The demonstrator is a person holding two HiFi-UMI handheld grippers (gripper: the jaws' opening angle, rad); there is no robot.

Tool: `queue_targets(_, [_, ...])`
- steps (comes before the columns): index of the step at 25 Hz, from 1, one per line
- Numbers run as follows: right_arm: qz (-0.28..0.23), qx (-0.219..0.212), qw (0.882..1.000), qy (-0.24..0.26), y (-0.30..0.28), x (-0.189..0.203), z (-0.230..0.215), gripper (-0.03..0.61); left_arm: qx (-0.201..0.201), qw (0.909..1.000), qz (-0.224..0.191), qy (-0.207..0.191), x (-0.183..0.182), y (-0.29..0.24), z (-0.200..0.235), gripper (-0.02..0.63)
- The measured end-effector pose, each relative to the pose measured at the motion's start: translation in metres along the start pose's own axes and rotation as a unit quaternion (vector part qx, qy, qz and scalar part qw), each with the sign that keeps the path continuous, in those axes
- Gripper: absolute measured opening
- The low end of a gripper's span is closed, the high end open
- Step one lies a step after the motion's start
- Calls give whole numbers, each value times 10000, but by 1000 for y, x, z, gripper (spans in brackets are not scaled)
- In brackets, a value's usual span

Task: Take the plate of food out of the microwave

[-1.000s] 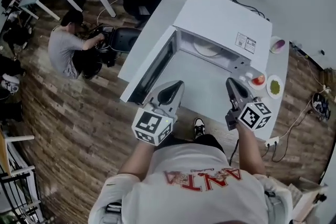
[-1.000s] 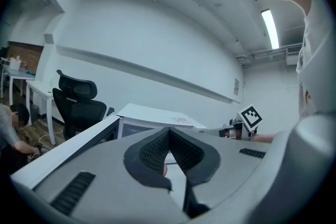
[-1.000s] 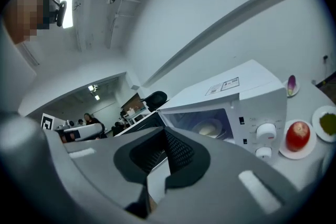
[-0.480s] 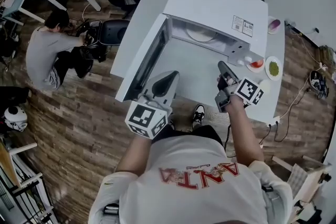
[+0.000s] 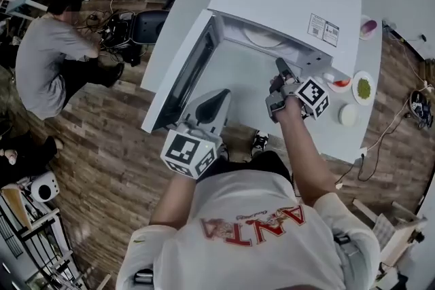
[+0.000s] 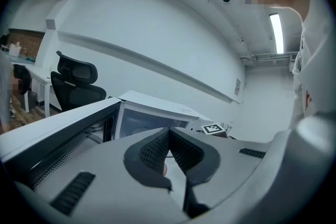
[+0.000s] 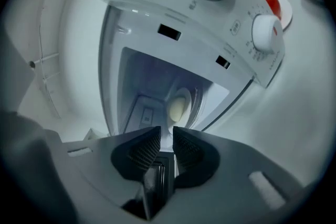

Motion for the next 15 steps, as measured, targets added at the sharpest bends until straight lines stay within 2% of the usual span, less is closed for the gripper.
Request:
queue_targets(5, [-311,94,9979,-563,-25,1,-19,55,-123,9999,5,108,1,-14,6,8])
queue_targets(15, [-702,361,9912,-1061,-57,4,-41,55,-100,9997,125,165,6,-24,17,9])
Point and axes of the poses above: the fingertips, and each gripper's own axes: y backward along the fingers, z to its left, x out of its underside, the point moved 10 cm from there along y, backward along the fingers, and after that the axes turned 11 degrees about -x, right-handed, at the moved point
